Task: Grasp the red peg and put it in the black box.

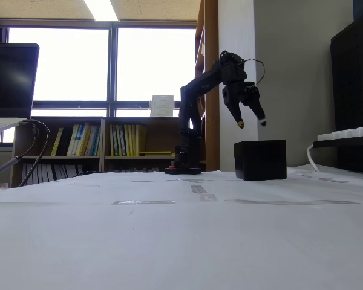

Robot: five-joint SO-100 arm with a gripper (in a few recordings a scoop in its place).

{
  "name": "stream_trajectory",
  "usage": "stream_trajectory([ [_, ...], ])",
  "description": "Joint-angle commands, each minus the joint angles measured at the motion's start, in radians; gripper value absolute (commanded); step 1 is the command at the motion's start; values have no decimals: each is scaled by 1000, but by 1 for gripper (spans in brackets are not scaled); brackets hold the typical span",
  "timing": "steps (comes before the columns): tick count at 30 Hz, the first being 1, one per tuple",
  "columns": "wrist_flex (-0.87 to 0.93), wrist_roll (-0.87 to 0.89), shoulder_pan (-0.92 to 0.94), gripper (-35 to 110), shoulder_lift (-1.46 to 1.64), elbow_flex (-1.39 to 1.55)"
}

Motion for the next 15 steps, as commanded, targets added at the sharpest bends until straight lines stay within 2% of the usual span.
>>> stream_trajectory([
  [1,-144,-144,103,0,-279,-196],
  [4,-330,-262,206,0,-520,-499],
  [7,-443,-360,302,0,-770,-792],
  [11,-426,-426,385,0,-1066,-1092],
  [15,-396,-433,456,0,-1238,-1312],
])
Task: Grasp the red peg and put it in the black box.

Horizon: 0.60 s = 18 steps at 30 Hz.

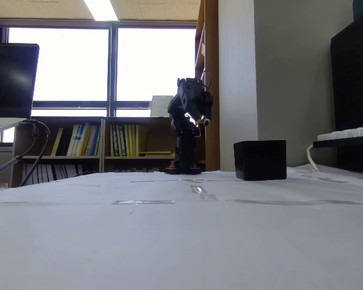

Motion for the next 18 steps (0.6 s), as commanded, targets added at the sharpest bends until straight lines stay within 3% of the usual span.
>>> stream_trajectory([
  [1,-5,-17,55,0,-175,-170],
  [12,63,-2,183,0,-445,-540],
  [18,156,26,206,0,-503,-565],
])
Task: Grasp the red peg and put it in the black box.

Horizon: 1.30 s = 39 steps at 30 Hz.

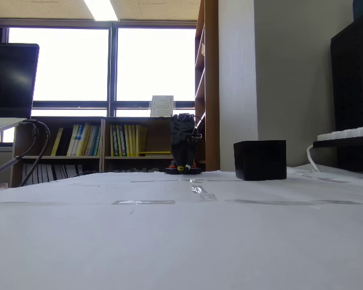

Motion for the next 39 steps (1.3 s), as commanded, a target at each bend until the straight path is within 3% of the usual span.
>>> stream_trajectory([
  [1,126,-8,12,0,-83,-15],
  [4,202,-52,14,0,-83,-20],
  [9,196,126,-18,0,-89,-91],
  [14,201,187,38,0,-89,-91],
  [39,202,192,25,0,-91,-91],
])
